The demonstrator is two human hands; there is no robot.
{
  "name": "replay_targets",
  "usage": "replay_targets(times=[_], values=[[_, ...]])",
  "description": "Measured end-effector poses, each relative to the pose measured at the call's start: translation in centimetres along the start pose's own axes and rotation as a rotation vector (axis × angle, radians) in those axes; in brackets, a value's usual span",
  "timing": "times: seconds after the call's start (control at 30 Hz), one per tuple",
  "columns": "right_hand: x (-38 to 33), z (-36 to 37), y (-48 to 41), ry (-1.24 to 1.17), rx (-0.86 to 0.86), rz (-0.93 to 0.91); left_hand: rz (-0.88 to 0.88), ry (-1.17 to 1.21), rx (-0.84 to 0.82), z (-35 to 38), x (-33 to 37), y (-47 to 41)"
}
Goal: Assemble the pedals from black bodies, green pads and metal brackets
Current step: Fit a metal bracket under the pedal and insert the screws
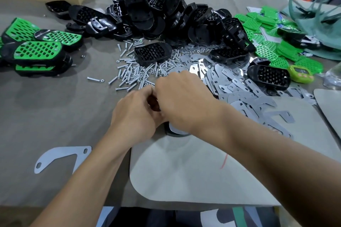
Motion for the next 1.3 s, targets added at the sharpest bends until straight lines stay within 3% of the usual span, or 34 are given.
replay_targets(times=[0.37,0.57,0.9,1.3], values=[[-0.6,0.0,-0.3,0.071,0.065,0.111,0.039,-0.104,0.017,-0.1,0.2,-0.1],[0.1,-0.6,0.0,0.066,0.012,0.021,0.025,0.059,0.019,-0.1,0.2,0.1],[-0.4,0.0,0.1,0.070,0.013,-0.029,-0.011,-0.042,0.003,0.2,-0.1,-0.1],[-0.3,0.4,0.1,0.010,0.152,0.299,0.033,-0.091,0.051,0.2,-0.2,-0.4]])
Point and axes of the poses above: each hand's wrist, its own y-axis away from the middle knuckle, its own z-axis out of the palm, x = y × z, the point moved 5 cm from there along -y, towards the middle knuckle, and after that the axes turned 1 degree about y, right-handed, at the moved point
